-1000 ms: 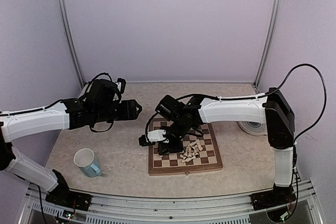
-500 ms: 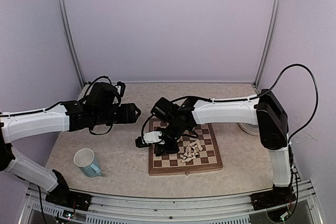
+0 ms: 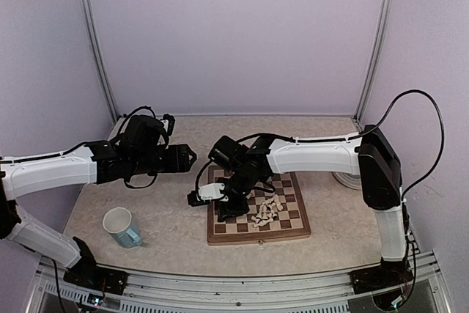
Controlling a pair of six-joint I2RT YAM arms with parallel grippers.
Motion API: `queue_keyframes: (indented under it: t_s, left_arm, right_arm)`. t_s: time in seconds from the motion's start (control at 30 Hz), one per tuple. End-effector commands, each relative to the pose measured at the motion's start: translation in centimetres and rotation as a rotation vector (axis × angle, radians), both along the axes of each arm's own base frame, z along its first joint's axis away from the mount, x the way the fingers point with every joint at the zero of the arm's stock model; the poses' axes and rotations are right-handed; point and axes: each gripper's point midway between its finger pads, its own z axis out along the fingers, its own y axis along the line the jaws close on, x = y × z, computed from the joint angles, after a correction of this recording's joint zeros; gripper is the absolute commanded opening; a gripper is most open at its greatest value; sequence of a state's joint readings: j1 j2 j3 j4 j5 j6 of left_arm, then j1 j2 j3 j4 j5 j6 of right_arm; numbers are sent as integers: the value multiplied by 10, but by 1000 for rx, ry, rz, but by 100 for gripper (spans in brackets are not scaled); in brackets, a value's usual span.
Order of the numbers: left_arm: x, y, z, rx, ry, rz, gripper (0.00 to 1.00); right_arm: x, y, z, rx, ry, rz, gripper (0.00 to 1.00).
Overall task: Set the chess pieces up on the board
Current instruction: Place the pawn on a2, then move the chess pile to the chessboard.
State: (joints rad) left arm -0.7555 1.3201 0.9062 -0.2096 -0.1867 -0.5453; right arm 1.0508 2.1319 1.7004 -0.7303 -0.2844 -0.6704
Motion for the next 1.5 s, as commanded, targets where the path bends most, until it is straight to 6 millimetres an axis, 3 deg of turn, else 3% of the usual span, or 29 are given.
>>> queue_keyframes:
  t_s: [0.0,0.1,0.17,0.4,0.47,0.53,0.7,0.8,0.9,0.97,1.13,1.47]
  left_arm:
    - [0,-4,4,-21,-9,-23,74]
    - [-3,-17,6,-26,-21,-82,74]
    - [-8,-28,9,-11,-40,-123,74]
    - [-29,-80,14,54,-89,-297,74]
    - [-36,-95,7,84,-85,-348,74]
    - [-39,-103,-3,102,-64,-371,74]
    - [-31,-111,-16,121,-34,-374,74]
    - [-25,-112,-13,109,-38,-361,74]
    - [-20,-110,-10,90,-40,-337,74]
    - [-20,-107,-11,83,-38,-322,74]
    - [-19,-97,-11,68,-33,-293,74]
    - [-17,-79,-15,53,-23,-253,74]
  right_arm:
    - [-1,3,68,99,-56,0,42]
    - [0,-14,90,135,-49,-5,42]
    - [8,-35,91,137,-51,-35,40]
    - [43,-128,58,84,-39,-213,29]
    - [40,-146,50,87,-54,-228,29]
    - [25,-158,41,91,-54,-205,31]
    - [-12,-158,25,77,-124,-98,44]
    - [-10,-152,17,53,-183,-98,49]
    - [-7,-144,11,45,-184,-107,66]
    - [-6,-138,7,40,-190,-100,71]
    - [-2,-125,-3,25,-192,-92,73]
    - [33,-119,-15,-16,-284,-200,69]
